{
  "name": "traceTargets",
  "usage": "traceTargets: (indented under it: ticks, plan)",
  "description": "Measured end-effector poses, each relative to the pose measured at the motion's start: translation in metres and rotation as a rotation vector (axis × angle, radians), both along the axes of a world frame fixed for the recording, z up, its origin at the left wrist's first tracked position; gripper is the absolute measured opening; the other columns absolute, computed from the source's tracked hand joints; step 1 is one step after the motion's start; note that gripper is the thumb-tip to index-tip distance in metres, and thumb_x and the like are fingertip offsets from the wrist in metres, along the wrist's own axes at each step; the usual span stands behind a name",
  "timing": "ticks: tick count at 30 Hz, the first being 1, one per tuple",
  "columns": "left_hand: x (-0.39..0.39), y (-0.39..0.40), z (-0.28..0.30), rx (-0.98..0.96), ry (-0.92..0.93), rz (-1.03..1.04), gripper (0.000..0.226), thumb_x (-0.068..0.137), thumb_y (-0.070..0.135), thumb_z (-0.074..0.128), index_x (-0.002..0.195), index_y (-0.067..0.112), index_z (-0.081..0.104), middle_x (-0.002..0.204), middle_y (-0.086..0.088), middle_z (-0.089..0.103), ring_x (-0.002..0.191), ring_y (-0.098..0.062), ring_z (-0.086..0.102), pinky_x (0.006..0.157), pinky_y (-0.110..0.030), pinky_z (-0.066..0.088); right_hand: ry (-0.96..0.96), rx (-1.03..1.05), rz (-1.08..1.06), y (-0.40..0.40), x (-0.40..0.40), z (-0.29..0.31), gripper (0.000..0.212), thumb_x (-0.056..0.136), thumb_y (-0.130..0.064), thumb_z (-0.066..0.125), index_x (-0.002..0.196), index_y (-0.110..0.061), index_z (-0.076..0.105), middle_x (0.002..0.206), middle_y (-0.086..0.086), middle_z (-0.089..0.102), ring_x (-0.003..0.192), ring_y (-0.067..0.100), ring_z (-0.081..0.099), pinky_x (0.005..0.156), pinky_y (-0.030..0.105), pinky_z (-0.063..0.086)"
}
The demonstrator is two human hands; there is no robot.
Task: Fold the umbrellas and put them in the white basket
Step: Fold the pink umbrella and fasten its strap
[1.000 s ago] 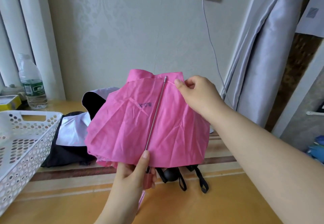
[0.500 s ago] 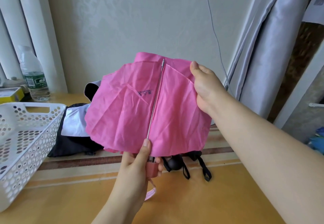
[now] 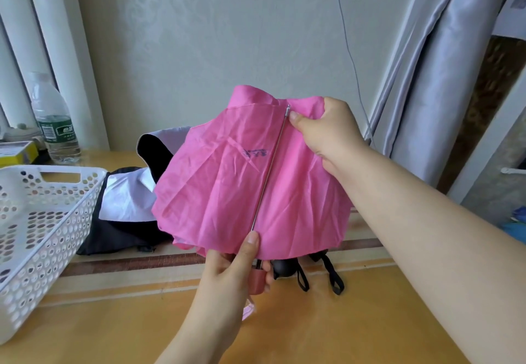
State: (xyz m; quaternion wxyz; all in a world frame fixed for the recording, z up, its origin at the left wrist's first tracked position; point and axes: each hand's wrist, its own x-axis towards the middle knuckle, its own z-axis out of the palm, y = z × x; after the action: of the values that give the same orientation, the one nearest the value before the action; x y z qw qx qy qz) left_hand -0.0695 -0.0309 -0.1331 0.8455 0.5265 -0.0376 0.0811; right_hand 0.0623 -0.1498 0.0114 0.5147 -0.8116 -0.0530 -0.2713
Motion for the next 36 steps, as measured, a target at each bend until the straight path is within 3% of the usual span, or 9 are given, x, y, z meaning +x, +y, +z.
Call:
traceTargets:
  ticks: [5,7,10,12,17,21,26,32,36]
  plan:
    - [0.0,0.001,0.002,-0.023,-0.029,-0.023,0.029,0.087,0.027,0.055,0.095,-0.001,0.053,0.056,-0.007,0.051,0.05,-0.021,0.05,0.047,-0.029,0.042,-0.031,0.079,0.065,0.003,-0.002,-0.002,0.018,0.086,-0.018,0.071,0.077,-0.02,0.055,0.078,0.0,0.062,0.077,0.023,0.061,0.072,0.032,0.053]
    - [0.0,0.0,0.002,-0.032,-0.008,-0.032,0.024,0.09,0.025,0.054,0.093,0.0,0.053,0.056,-0.007,0.051,0.049,-0.021,0.05,0.045,-0.029,0.042,-0.047,-0.095,-0.009,0.001,-0.002,-0.002,0.027,0.085,-0.028,0.072,0.082,-0.018,0.047,0.079,-0.006,0.048,0.075,0.017,0.046,0.061,0.024,0.035]
    - [0.003,0.0,-0.001,-0.055,0.036,0.012,0.021,0.093,0.022,0.053,0.095,0.001,0.052,0.056,-0.007,0.05,0.049,-0.02,0.051,0.045,-0.027,0.043,-0.158,-0.309,-0.177,-0.002,-0.022,-0.003,0.053,0.079,-0.035,0.077,0.115,-0.013,0.046,0.114,0.001,0.043,0.103,0.019,0.044,0.085,0.023,0.034]
    - [0.008,0.004,-0.005,-0.045,0.051,0.084,0.029,0.092,0.027,0.058,0.096,-0.001,0.052,0.06,-0.007,0.052,0.052,-0.021,0.054,0.049,-0.028,0.045,-0.326,-0.408,-0.175,-0.001,-0.047,-0.008,0.048,0.079,-0.036,0.076,0.11,-0.013,0.047,0.11,-0.001,0.043,0.101,0.02,0.047,0.086,0.03,0.04]
    - [0.008,0.002,-0.005,0.04,0.046,0.193,0.048,0.085,0.036,0.063,0.103,-0.007,0.053,0.064,-0.005,0.056,0.059,-0.019,0.055,0.053,-0.029,0.046,0.358,-0.729,0.084,0.021,-0.096,-0.042,0.066,0.086,-0.068,0.047,0.118,-0.01,0.045,0.102,0.002,0.06,0.087,0.017,0.06,0.064,0.028,0.044]
    - [-0.001,-0.005,-0.002,0.2,0.023,0.16,0.047,0.075,0.046,0.061,0.079,0.002,0.044,0.05,-0.001,0.049,0.049,-0.016,0.048,0.048,-0.027,0.042,0.49,-0.34,0.135,0.032,-0.079,-0.061,0.052,0.082,-0.065,0.058,0.085,-0.014,0.047,0.078,-0.003,0.051,0.071,0.014,0.053,0.062,0.031,0.045]
    - [-0.005,-0.007,0.001,0.317,-0.077,0.101,0.037,0.08,0.053,0.059,0.079,0.02,0.041,0.06,0.015,0.059,0.059,-0.009,0.055,0.051,-0.016,0.04,0.433,0.213,0.116,0.025,-0.054,-0.086,0.059,0.067,-0.052,0.08,0.097,-0.006,0.058,0.092,0.01,0.067,0.085,0.028,0.066,0.081,0.045,0.056]
    - [0.0,-0.005,-0.008,0.511,-0.133,0.379,0.031,0.077,0.047,0.061,0.09,0.027,0.043,0.077,0.009,0.069,0.072,-0.003,0.064,0.064,-0.017,0.049,0.297,0.204,0.03,-0.001,-0.039,-0.088,0.046,0.073,-0.04,0.081,0.095,-0.005,0.062,0.087,0.011,0.068,0.081,0.029,0.067,0.074,0.04,0.057]
    - [-0.003,-0.009,-0.006,0.647,-0.047,0.281,0.031,0.083,0.054,0.049,0.086,0.024,0.044,0.067,0.0,0.063,0.062,-0.006,0.064,0.054,-0.024,0.048,0.271,0.183,0.118,0.008,-0.052,-0.104,0.054,0.064,-0.055,0.078,0.082,-0.008,0.06,0.068,-0.001,0.062,0.065,0.021,0.062,0.064,0.034,0.052]
